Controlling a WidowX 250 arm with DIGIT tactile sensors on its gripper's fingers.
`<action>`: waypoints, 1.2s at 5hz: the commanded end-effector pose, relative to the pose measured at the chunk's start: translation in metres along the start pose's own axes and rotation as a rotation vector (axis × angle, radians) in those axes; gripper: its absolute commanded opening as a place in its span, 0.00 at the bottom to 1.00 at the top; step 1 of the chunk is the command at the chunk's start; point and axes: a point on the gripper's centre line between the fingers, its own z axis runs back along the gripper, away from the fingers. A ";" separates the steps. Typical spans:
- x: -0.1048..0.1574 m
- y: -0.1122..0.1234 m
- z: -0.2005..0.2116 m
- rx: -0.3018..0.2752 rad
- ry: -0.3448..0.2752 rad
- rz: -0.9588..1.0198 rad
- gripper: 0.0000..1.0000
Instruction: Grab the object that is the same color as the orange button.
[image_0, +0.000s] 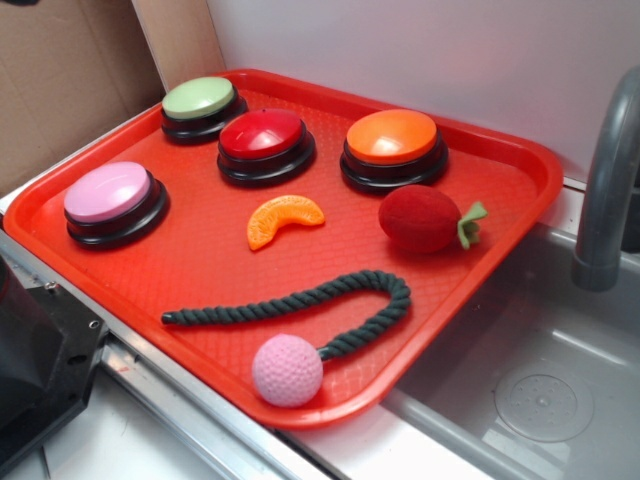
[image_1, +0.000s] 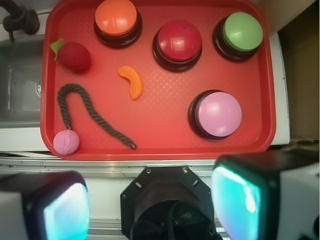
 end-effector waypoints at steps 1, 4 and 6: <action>0.000 0.000 0.000 0.000 0.000 0.000 1.00; 0.044 -0.008 -0.059 -0.007 -0.094 -0.027 1.00; 0.076 -0.007 -0.125 -0.021 -0.064 0.029 1.00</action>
